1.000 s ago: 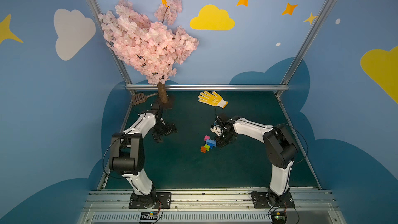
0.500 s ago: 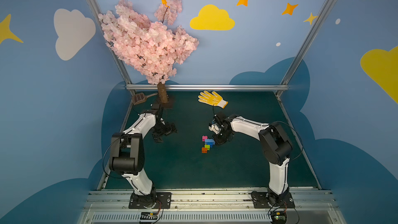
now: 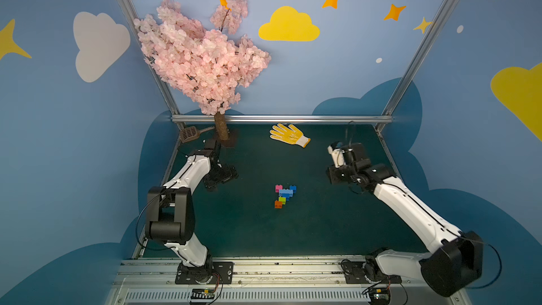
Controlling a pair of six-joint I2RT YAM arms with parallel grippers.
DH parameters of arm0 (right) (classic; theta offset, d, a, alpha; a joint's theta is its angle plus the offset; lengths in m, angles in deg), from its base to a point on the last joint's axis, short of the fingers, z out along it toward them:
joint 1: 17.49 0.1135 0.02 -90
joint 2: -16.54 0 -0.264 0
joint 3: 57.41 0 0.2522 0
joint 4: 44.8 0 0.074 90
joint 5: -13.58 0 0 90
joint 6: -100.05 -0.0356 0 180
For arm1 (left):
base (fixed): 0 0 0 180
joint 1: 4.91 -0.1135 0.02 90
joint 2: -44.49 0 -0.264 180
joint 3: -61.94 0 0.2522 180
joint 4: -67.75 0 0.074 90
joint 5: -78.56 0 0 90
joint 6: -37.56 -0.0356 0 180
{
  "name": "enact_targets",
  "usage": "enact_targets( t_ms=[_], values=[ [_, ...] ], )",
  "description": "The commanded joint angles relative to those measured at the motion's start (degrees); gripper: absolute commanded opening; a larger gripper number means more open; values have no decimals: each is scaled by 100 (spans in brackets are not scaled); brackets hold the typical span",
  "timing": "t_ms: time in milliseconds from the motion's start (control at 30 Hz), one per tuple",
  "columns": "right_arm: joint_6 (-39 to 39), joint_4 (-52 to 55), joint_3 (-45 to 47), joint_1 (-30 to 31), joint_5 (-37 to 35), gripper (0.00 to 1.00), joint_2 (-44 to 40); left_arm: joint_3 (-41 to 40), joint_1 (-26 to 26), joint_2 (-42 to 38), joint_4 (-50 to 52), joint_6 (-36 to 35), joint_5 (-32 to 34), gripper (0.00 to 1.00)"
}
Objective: Assemble the letter y with lego
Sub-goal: Adjust the lego brick at the center of the board, then reset both arms
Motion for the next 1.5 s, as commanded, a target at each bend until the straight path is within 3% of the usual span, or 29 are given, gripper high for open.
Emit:
enact_targets(
  t_ms=[0,67,133,233,333,500,567,633,700,800,900,967,1067,1167,1267,1367,1467],
  values=[
    [-450,-511,758,-809,-476,60,-287,0,-25,-238,-272,205,1161,100],
    [-702,-980,1215,-1291,-758,69,-592,46,-27,-232,-397,525,2076,100],
    [-767,-1563,1648,-1687,-899,73,-799,25,-35,-155,-772,354,2540,100],
    [-270,-2862,2505,-1965,-1035,79,-1092,-140,-35,-41,-1504,-285,3046,100],
    [523,-4107,3240,-2044,-952,81,-1239,-826,-44,-148,-2844,-991,3407,100],
    [788,-5188,3880,-2151,-828,81,-1133,-2289,-41,-659,-4979,-1427,3032,100],
    [590,-5611,4052,-2244,-557,81,-951,-2837,-42,-819,-5787,-1719,2519,100],
    [699,-6061,4151,-2277,-208,86,-708,-3302,-47,-874,-6493,-1816,2463,100],
    [632,-6793,4289,-2271,5,88,-367,-3561,-42,-853,-7091,-1937,2482,100],
    [808,-7159,4119,-2262,387,88,127,-3687,-44,-895,-7413,-2309,2055,100],
    [920,-7529,4016,-2244,650,89,704,-4009,-46,-906,-8056,-2433,2129,100],
    [987,-7893,4091,-2223,778,89,1009,-4431,-55,-647,-9301,-2522,2132,100],
    [1033,-8019,4051,-2236,1013,89,1195,-4523,-51,-750,-9125,-2643,1611,100],
    [1111,-7425,3680,-2211,1059,89,1294,-4838,-33,-253,-10426,-2753,1675,100],
    [1161,-6748,3252,-2153,1084,89,1475,-4607,-17,-531,-9509,-2723,1572,100],
    [1125,-6744,3254,-2126,951,89,1474,-4769,-18,-280,-10241,-2774,1586,100],
    [1127,-6760,3276,-2101,875,89,1453,-4735,-18,-354,-10021,-2728,1598,100]
  ],
)
